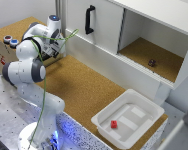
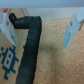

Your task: Grasp the drawer handle and open it

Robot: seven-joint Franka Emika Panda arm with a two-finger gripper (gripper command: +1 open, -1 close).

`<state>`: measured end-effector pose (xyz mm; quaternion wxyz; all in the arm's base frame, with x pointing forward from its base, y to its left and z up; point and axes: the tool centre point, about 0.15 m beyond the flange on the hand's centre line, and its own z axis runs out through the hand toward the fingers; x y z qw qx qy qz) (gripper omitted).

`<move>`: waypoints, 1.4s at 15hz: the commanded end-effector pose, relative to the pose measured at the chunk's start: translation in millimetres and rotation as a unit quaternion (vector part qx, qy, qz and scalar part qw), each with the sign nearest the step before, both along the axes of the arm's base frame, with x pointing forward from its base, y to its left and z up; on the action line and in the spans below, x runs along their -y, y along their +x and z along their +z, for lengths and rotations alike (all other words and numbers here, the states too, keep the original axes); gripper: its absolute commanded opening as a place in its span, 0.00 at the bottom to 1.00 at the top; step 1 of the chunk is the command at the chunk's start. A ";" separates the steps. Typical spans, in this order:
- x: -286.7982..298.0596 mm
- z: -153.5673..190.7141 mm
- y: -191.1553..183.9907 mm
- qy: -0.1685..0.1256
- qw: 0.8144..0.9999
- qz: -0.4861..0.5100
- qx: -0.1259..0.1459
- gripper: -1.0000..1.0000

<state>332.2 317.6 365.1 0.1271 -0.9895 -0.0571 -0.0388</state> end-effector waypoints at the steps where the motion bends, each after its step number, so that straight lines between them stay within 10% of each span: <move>1: -25.8 -26.1 20.4 -0.031 0.996 0.007 -0.087 1.00; 11: -38.4 -60.1 13.1 0.027 0.996 0.002 -0.090 1.00; 12: -40.0 -63.7 12.6 0.031 0.995 0.005 -0.091 0.00; 21: -51.6 -79.9 20.0 0.060 0.995 0.001 -0.082 0.00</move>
